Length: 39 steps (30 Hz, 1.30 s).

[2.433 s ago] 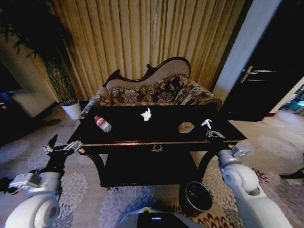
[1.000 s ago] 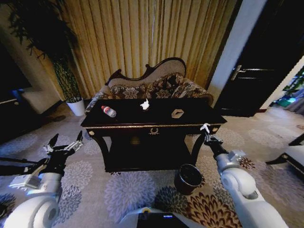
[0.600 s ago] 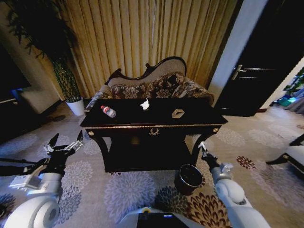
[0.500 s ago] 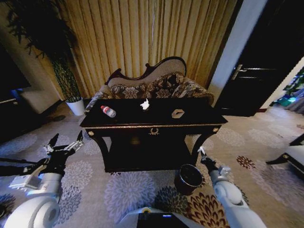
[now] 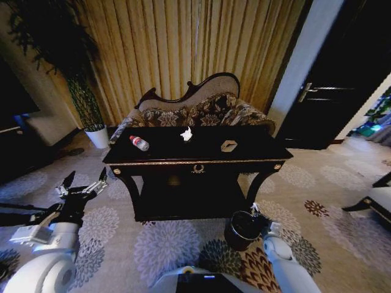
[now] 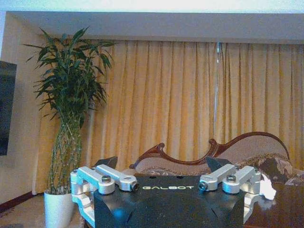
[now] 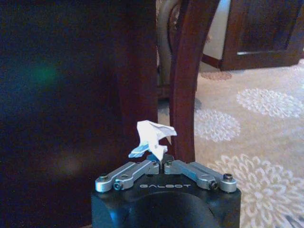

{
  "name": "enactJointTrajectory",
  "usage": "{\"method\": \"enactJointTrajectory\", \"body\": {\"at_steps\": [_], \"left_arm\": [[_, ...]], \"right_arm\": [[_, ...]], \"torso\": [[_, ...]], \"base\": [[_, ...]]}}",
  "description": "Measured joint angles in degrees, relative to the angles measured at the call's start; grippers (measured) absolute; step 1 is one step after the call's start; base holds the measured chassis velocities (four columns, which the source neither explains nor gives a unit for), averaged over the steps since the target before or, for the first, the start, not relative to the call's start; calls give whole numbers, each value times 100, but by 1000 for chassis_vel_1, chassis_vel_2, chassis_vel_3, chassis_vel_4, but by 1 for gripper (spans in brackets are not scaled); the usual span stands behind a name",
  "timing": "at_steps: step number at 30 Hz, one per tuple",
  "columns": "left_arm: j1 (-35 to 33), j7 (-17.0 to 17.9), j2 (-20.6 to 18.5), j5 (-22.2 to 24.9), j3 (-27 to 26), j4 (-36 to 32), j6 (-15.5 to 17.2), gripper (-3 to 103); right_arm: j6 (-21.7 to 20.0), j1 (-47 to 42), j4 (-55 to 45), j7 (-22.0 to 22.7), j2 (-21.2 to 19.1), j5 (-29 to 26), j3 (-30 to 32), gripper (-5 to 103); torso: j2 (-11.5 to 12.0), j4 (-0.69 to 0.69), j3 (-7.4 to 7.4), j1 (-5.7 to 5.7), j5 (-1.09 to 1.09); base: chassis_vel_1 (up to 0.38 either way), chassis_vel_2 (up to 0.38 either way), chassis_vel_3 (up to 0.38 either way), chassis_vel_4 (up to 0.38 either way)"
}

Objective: Move to the front of the table and place the trash on the table into the trash bin.

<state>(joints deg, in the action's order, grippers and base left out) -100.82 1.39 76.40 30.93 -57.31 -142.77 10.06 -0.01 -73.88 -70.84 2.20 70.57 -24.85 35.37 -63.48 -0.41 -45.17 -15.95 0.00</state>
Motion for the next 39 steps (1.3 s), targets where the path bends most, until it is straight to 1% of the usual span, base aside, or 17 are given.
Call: {"method": "enactJointTrajectory", "body": {"at_steps": [10, 13, 15, 16, 21, 23, 24, 25, 27, 28, 29, 30, 32, 33, 35, 37, 39], "left_arm": [[9, 2, -9, 1, -52, -23, -5, 100], [15, 2, -6, 1, -34, -25, -7, 100], [15, 2, -8, 1, -35, -25, -7, 100], [15, 2, -16, 1, -50, -26, -9, 100], [5, 8, -27, 1, -79, -15, -59, 100], [-22, 10, -26, 9, -108, -6, -82, 100], [-22, 10, -26, 9, -108, -6, -82, 100], [-34, 10, -19, 14, -119, -6, -88, 100], [-44, 10, -12, 20, -126, -5, -92, 100], [-52, 11, -9, 25, -135, -5, -95, 100], [-61, 10, -6, 34, -154, -7, -100, 100], [-61, 10, -6, 34, -154, -7, -100, 100], [-68, 10, -10, 90, -210, -12, -108, 100], [-68, 10, -10, 90, -210, -12, -108, 100], [-74, 10, -13, 127, -240, -19, -109, 100], [-80, 9, -12, 133, -248, -21, -111, 100], [-84, 7, -9, 136, -249, -22, -113, 100]], "right_arm": [[15, 28, 118, -41, 53, 67, 29, -3], [15, -27, 45, -47, 24, 206, 46, 12], [15, -36, 27, -47, 20, 221, 54, 12], [15, -66, -26, -48, 9, 242, 73, 22], [15, -101, -100, -48, 3, 247, 92, 33], [13, -113, -150, -47, 7, 254, 101, 49], [13, -113, -150, -47, 7, 254, 101, 49], [12, -116, -168, -47, 15, 272, 103, 54], [12, -121, -186, -47, 22, 290, 104, 54], [11, -127, -198, -46, 27, 301, 106, 60], [9, -133, -212, -45, 30, 313, 109, 71], [9, -133, -212, -45, 30, 313, 109, 71], [7, -136, -230, -41, 27, 318, 120, 82], [7, -136, -230, -41, 27, 318, 120, 82], [6, -139, -238, -40, 14, 318, 132, 92], [5, -143, -246, -39, 8, 317, 137, 97], [5, -147, -250, -38, 5, 316, 141, 97]], "torso": [[0, 0, 0, 0, 0], [0, 0, 0, 0, 0], [0, 0, 0, 0, 0], [0, 0, 0, 0, 0], [0, 0, 0, 0, 0], [0, 0, 0, 0, 0], [0, 0, 0, 0, 0], [0, 0, 0, 0, 0], [0, 0, 0, 0, 0], [0, 0, 0, 0, 0], [-1, 0, 0, 0, 0], [-1, 0, 0, 0, 0], [0, 0, 0, 0, 0], [0, 0, 0, 0, 0], [0, 0, 0, 0, 0], [0, 0, 0, 0, 0], [0, 0, 0, 0, 0]], "base": [[0, 0, 0, 0], [0, 0, 0, 0], [0, 0, 0, 0], [0, 0, 0, 0], [0, 0, 0, 0], [0, 0, 0, 0], [0, 0, 0, 0], [0, 0, 0, 0], [0, 0, 0, 0], [0, 0, 0, 0], [0, 0, 0, 0], [0, 0, 0, 0], [0, 0, 0, 0], [0, 0, 0, 0], [0, 0, 0, 0], [0, 0, 0, 0], [0, 0, 0, 0]]}}
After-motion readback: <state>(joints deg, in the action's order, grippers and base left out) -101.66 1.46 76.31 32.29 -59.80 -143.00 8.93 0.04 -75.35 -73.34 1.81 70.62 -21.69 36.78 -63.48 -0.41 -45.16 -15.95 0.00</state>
